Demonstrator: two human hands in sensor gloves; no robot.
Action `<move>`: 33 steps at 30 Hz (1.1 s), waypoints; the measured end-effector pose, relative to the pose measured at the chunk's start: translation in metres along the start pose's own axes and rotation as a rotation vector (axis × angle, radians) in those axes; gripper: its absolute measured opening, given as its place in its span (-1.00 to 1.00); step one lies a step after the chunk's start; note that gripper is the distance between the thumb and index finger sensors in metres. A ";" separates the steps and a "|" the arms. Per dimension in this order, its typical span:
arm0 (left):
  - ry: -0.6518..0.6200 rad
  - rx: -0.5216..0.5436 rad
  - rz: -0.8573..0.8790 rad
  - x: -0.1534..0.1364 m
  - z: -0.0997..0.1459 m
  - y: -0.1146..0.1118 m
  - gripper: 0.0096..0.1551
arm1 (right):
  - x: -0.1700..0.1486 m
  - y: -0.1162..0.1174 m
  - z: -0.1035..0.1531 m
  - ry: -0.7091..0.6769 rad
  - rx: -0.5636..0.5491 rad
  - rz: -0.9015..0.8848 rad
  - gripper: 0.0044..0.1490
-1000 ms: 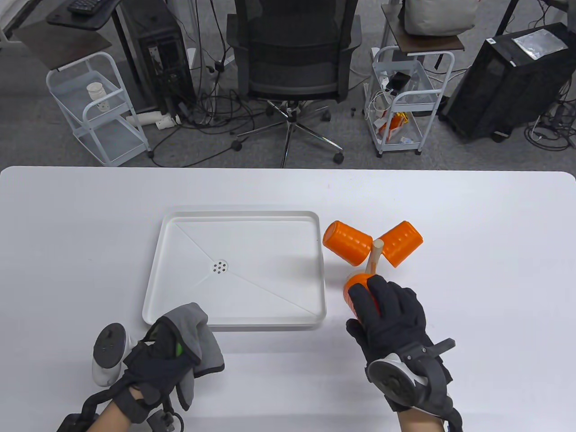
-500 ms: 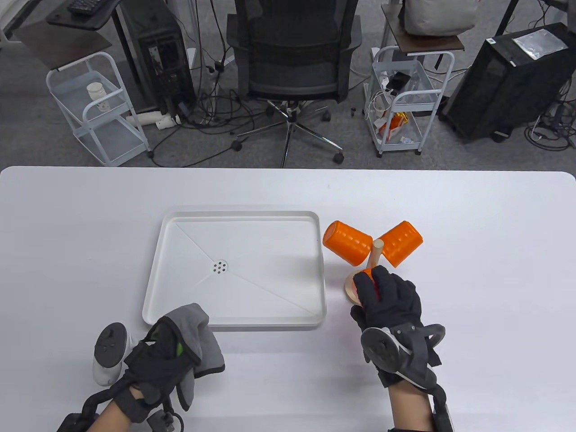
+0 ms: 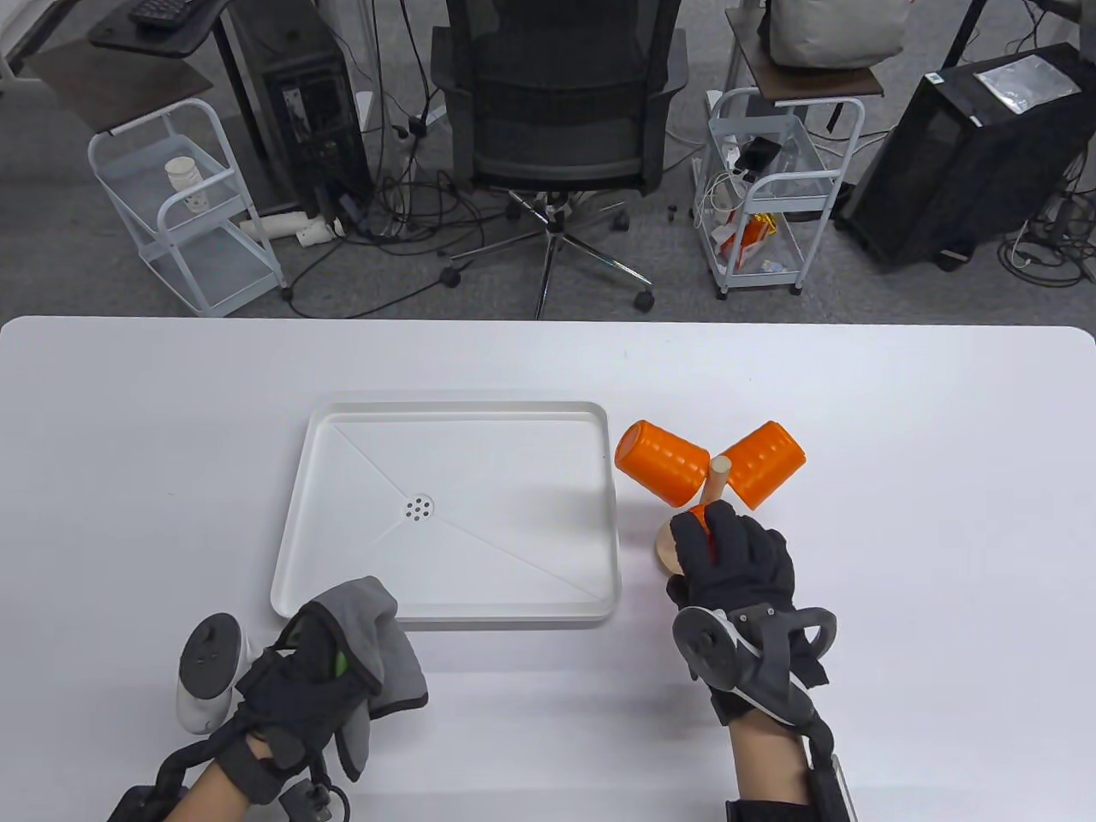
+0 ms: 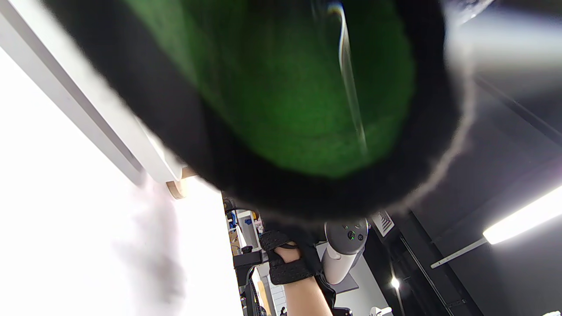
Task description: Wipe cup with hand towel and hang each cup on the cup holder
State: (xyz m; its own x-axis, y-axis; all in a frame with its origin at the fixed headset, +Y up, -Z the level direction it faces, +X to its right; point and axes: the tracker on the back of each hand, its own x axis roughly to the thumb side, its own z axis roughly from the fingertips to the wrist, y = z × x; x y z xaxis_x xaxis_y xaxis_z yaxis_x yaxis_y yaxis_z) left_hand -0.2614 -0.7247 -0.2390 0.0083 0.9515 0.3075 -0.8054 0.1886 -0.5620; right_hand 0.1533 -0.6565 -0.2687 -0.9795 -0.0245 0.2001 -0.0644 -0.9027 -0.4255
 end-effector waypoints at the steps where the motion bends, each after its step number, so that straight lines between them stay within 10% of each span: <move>1: -0.001 -0.001 0.000 0.000 0.000 0.000 -0.08 | 0.000 0.001 0.000 0.001 0.005 0.002 -0.03; 23: -0.004 -0.002 -0.001 0.000 0.001 0.000 -0.08 | 0.006 0.004 0.001 0.017 0.043 0.010 0.03; 33: -0.005 0.008 0.001 0.000 0.001 0.000 -0.09 | 0.056 -0.009 -0.006 -0.070 0.015 -0.138 0.10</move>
State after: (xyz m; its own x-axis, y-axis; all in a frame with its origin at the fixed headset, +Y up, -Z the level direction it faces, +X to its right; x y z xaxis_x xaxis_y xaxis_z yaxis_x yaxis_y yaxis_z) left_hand -0.2625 -0.7250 -0.2383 0.0045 0.9504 0.3109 -0.8102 0.1857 -0.5559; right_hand 0.0975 -0.6467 -0.2591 -0.9456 0.0712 0.3175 -0.1946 -0.9058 -0.3764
